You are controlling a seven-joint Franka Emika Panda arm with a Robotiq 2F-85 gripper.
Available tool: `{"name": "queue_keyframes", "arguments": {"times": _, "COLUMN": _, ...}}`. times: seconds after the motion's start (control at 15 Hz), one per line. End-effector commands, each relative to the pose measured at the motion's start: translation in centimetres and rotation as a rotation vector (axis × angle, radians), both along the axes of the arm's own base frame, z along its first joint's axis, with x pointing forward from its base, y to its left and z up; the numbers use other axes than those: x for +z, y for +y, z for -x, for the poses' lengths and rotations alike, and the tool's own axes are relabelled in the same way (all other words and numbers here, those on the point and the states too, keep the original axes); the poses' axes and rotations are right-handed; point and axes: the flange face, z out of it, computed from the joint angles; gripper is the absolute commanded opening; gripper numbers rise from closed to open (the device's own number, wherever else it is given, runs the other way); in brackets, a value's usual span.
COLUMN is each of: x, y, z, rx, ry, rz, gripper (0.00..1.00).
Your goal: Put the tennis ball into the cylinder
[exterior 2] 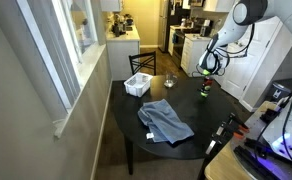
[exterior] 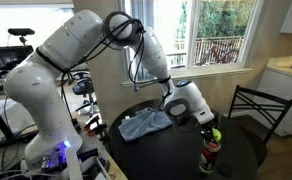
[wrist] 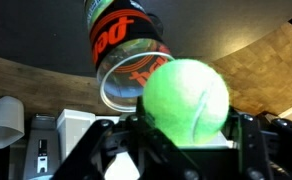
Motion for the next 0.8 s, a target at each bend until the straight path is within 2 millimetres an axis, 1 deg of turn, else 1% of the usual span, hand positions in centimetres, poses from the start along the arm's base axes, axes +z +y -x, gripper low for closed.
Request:
{"name": "queue_keyframes", "arguments": {"times": 0.0, "x": 0.0, "y": -0.2, "z": 0.5, "rx": 0.005, "ry": 0.024, "rz": -0.005, "gripper": 0.42}}
{"name": "queue_keyframes", "arguments": {"times": 0.33, "x": 1.0, "y": 1.2, "z": 0.6, "rx": 0.042, "ry": 0.029, "rz": -0.029, "gripper": 0.42}}
{"name": "queue_keyframes", "arguments": {"times": 0.53, "x": 0.6, "y": 1.6, "z": 1.0, "rx": 0.046, "ry": 0.066, "rz": -0.034, "gripper": 0.42}}
{"name": "queue_keyframes", "arguments": {"times": 0.73, "x": 0.2, "y": 1.6, "z": 1.6, "rx": 0.041, "ry": 0.103, "rz": -0.037, "gripper": 0.42}}
